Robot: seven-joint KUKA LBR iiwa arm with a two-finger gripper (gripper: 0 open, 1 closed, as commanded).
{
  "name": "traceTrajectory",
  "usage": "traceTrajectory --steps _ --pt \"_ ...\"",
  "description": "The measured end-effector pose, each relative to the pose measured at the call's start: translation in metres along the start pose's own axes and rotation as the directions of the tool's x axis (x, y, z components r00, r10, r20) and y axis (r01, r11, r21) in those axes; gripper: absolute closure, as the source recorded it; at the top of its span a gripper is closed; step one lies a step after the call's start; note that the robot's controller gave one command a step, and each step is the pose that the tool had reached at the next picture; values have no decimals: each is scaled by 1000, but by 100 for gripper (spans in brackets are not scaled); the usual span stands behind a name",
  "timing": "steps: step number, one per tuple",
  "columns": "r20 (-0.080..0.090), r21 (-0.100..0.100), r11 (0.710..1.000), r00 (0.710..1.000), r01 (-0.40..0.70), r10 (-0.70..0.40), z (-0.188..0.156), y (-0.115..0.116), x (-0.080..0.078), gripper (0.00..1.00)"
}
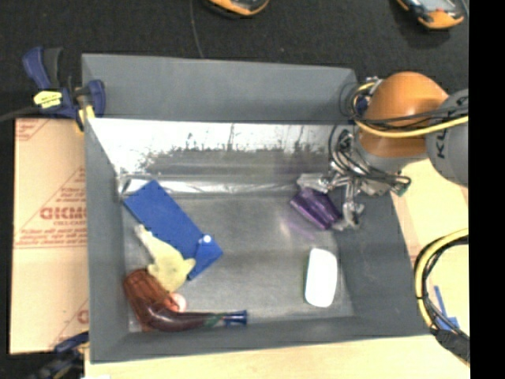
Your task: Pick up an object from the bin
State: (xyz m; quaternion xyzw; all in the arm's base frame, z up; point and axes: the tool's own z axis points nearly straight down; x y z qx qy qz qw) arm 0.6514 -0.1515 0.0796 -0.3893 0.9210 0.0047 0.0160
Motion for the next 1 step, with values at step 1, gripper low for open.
traceTrajectory --steps 1 --pt "0 0 1000 1000 -1 1 0 0 0 100"
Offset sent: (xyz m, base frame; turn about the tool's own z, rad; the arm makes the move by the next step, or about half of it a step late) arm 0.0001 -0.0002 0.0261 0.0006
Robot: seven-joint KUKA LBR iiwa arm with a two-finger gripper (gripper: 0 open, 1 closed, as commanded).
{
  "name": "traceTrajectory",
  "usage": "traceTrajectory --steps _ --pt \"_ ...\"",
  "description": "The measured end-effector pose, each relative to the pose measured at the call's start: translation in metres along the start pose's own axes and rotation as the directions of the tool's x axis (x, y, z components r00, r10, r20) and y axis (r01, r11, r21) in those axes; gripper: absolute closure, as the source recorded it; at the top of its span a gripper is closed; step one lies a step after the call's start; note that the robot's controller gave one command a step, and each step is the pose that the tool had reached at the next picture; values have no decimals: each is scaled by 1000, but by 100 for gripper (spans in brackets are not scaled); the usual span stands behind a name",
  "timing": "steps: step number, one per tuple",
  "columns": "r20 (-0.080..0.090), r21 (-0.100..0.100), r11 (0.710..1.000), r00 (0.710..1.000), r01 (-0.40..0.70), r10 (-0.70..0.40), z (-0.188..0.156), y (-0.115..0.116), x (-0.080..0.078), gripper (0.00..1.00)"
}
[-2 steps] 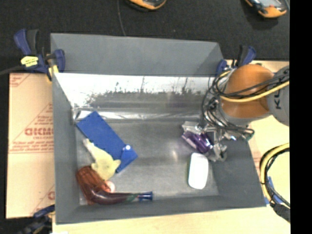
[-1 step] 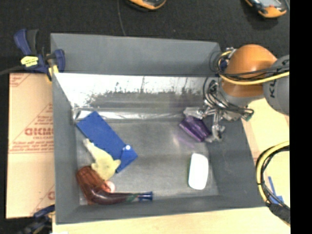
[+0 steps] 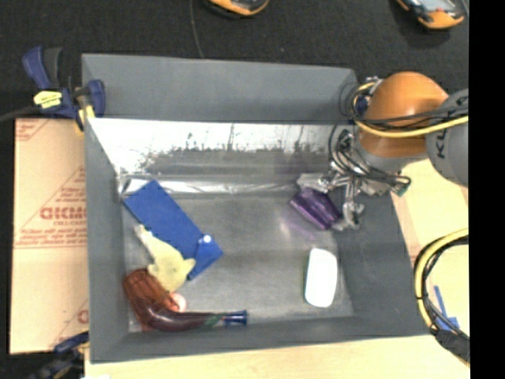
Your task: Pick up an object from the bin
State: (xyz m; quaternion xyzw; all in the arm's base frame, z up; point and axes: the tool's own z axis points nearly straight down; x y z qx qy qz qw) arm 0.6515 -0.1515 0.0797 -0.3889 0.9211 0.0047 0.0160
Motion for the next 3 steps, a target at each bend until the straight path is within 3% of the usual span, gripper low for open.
traceTrajectory --steps 3 --pt "3 7 1000 1000 -5 5 -46 -1 0 100"
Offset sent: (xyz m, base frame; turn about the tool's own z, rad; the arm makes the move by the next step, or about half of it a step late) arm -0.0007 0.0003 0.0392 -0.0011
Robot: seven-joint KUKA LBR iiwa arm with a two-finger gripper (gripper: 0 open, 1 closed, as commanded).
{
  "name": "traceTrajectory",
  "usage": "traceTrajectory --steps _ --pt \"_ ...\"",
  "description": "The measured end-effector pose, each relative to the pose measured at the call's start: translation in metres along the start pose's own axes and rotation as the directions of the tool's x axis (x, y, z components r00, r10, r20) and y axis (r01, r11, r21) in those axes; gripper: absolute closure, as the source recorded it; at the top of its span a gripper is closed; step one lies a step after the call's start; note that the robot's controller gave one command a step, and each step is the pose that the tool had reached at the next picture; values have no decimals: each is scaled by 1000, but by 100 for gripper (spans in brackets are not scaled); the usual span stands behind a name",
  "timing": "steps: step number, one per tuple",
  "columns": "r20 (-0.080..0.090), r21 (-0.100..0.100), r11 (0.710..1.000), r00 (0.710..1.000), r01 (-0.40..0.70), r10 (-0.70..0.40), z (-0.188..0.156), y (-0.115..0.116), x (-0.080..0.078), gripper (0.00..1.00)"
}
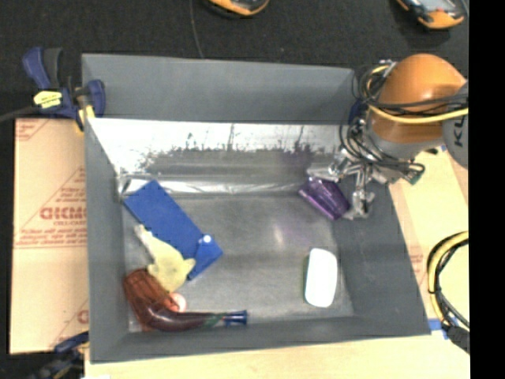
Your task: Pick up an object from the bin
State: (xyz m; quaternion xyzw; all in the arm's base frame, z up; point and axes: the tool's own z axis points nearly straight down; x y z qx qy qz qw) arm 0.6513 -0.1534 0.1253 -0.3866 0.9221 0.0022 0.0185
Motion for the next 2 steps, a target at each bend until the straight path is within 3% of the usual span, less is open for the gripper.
traceTrajectory --steps 2 --pt "-2 -4 1000 1000 -4 4 -24 1 0 100"
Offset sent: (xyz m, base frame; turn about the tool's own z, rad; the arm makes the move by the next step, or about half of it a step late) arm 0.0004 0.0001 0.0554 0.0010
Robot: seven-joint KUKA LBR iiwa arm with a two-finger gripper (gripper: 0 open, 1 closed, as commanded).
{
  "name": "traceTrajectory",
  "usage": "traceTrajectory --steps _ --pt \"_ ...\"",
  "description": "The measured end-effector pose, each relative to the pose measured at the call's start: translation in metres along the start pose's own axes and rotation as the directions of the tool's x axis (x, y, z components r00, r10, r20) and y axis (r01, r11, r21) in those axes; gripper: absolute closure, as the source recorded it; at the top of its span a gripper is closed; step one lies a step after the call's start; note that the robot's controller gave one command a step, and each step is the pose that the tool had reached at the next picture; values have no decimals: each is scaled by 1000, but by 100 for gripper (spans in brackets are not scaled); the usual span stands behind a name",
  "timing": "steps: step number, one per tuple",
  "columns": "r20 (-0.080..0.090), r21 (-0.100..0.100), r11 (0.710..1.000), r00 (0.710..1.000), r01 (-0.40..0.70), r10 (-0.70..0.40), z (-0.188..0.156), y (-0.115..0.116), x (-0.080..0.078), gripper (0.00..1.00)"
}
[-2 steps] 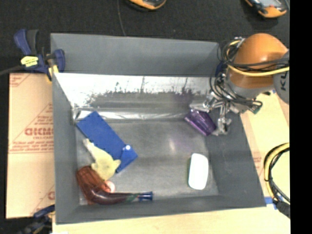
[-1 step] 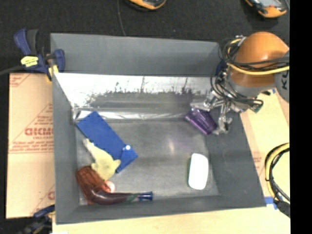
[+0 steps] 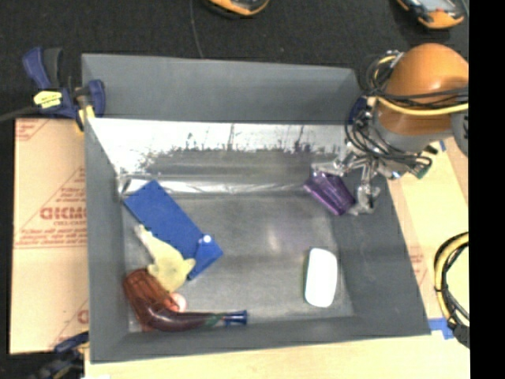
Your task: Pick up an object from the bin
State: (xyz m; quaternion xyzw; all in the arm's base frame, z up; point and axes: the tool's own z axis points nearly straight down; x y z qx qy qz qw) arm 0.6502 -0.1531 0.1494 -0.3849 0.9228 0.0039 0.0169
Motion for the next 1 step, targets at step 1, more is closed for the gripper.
traceTrajectory --steps 1 --pt "3 5 1000 1000 -1 1 -35 -2 -2 100"
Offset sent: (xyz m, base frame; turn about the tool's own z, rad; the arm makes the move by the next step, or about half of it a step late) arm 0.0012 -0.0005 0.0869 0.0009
